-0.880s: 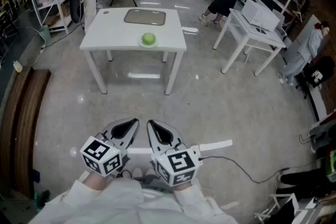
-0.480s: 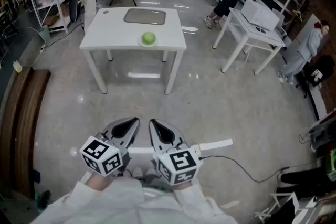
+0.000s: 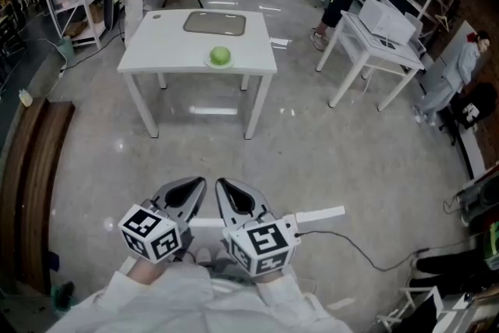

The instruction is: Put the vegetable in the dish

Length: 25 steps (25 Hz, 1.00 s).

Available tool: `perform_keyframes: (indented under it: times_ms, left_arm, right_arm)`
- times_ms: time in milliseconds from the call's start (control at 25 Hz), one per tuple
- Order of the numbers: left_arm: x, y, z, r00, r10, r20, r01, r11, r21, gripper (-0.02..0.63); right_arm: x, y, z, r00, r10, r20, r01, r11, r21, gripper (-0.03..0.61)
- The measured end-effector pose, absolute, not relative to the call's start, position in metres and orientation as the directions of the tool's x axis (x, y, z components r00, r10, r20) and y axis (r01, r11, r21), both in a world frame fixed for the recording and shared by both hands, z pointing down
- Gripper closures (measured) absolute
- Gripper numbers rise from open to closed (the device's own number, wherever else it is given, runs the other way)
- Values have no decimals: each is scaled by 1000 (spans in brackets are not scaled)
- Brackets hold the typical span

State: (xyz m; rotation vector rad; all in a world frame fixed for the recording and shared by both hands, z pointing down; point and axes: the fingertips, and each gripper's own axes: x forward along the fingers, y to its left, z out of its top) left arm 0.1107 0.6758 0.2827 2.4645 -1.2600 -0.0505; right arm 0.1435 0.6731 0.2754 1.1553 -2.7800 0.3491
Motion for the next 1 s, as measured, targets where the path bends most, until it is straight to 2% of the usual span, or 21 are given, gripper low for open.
perform_keyframes:
  times_ms: [280, 1000]
  left_arm:
    - [118, 676, 287, 604, -782, 153, -774, -530, 346, 606]
    - [156, 669, 319, 580, -792, 190, -780, -472, 411, 606]
  right_arm:
    - [142, 674, 282, -738, -643, 207, -675, 707, -211, 566]
    - [189, 663, 312, -730, -637, 248, -684, 683, -258, 566]
